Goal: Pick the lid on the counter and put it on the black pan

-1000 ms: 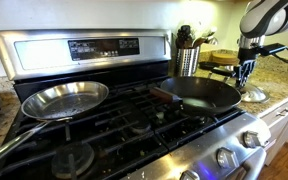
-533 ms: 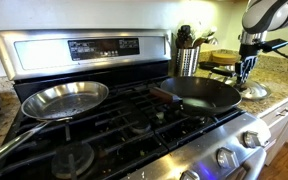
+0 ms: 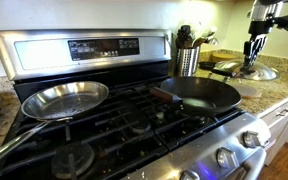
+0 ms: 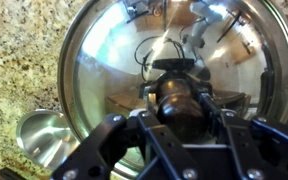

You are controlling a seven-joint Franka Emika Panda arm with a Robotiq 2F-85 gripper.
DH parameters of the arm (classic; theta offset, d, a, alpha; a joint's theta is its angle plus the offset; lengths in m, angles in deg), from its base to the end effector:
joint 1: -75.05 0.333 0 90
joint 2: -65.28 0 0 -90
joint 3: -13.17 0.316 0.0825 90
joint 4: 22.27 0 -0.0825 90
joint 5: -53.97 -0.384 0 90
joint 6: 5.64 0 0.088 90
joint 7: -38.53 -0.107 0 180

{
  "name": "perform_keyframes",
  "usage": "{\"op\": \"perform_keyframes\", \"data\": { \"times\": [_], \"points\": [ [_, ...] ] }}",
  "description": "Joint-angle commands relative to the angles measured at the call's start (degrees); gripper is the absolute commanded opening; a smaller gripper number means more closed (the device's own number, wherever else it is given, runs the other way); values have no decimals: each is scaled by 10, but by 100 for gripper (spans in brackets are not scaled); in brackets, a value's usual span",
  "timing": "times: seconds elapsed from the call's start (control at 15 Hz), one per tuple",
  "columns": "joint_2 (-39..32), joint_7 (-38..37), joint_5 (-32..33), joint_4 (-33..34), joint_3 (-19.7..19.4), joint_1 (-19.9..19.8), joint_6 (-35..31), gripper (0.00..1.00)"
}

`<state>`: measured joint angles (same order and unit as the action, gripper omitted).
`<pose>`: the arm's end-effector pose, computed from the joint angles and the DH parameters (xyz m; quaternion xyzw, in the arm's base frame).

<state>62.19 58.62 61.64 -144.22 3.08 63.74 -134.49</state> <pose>0.5167 -0.2058 0.3910 0.9973 0.0291 0.0106 0.0662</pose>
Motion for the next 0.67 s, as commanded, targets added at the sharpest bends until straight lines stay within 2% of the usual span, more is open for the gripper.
{"op": "perform_keyframes", "data": {
  "times": [0.0, 0.33, 0.6],
  "points": [
    [67, 21, 24, -13, 1, 5, 26, 21],
    [106, 47, 13, -13, 14, 25, 43, 21],
    [113, 59, 7, -12, 39, 56, 62, 21]
  ]
}}
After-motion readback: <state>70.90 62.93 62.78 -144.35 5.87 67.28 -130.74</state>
